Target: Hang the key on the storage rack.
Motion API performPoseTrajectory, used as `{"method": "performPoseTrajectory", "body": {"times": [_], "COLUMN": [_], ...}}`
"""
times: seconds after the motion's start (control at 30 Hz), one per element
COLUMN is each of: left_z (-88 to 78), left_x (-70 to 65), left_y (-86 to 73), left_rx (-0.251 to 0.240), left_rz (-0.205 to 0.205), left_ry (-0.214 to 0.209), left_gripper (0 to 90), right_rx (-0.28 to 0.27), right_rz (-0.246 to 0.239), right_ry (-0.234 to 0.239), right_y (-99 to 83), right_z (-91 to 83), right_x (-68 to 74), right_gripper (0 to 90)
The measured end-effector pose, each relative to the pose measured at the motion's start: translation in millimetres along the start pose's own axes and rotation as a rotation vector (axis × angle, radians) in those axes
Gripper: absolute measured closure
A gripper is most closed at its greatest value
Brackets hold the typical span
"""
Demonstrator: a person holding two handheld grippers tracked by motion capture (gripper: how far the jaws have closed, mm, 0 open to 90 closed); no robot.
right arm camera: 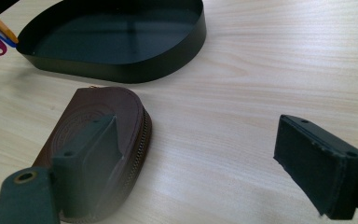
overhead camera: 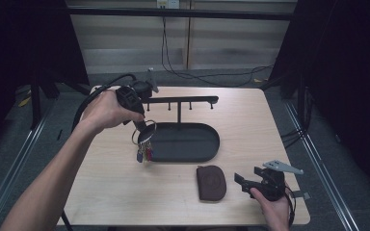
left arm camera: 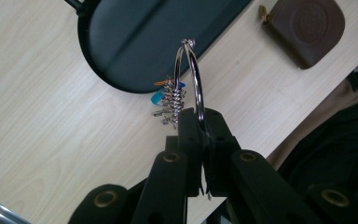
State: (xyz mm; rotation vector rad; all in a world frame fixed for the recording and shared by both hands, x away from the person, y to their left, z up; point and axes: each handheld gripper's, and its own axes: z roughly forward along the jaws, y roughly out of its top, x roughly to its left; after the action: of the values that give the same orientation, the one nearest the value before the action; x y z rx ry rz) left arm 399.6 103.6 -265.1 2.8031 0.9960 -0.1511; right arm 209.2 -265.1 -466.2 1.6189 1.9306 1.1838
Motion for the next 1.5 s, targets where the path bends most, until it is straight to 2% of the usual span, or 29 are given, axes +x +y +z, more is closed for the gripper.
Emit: {"method": "performPoseTrajectory", "body": {"times": [0.17, 0.33, 0.4, 0.5, 0.77, 0.83, 1.0, 1.3, 1.4, 1.5], "left_z": [-0.2, -3.4, -3.9, -2.0, 3.3, 4.3, 10.6, 20.1, 20.9, 20.9], "left_x": [6.2, 9.5, 11.6, 16.5, 28.9, 32.3, 41.4, 50.0, 52.8, 56.9], "left_y": [5.9, 9.8, 10.5, 12.1, 19.3, 22.5, 28.4, 35.6, 35.9, 34.9], "left_rx": [-0.003, -0.006, -0.014, -0.012, -0.004, 0.0, 0.013, 0.029, 0.031, 0.016], "left_rz": [-0.024, -0.001, -0.007, -0.025, -0.04, -0.044, -0.065, -0.067, -0.074, -0.076], "left_ry": [-0.008, -0.002, 0.011, 0.013, 0.001, 0.015, 0.01, 0.014, 0.036, 0.039], "left_gripper": [87.6, 87.6, 87.5, 87.5, 87.5, 87.5, 87.6, 87.5, 87.4, 87.2], "right_rx": [0.001, 0.001, 0.005, 0.005, 0.008, 0.009, 0.008, 0.015, 0.014, 0.017], "right_rz": [0.006, 0.001, -0.001, 0.001, 0.0, 0.001, 0.002, 0.004, 0.004, 0.004], "right_ry": [0.0, 0.003, 0.004, 0.004, 0.007, 0.008, 0.009, 0.017, 0.017, 0.018], "right_y": [0.1, -0.1, -0.2, -0.2, -0.2, -0.5, -1.5, -1.7, -1.6, -1.7], "right_z": [0.1, 0.0, -0.1, 0.4, 0.2, -0.1, -1.3, -1.1, -1.0, -1.2], "right_x": [-0.6, -0.2, 0.4, 0.1, 0.0, 0.3, 0.6, 0.4, 0.4, 0.4], "right_gripper": [13.9, 14.0, 14.0, 14.0, 14.0, 14.0, 14.0, 14.1, 14.1, 14.1]}}
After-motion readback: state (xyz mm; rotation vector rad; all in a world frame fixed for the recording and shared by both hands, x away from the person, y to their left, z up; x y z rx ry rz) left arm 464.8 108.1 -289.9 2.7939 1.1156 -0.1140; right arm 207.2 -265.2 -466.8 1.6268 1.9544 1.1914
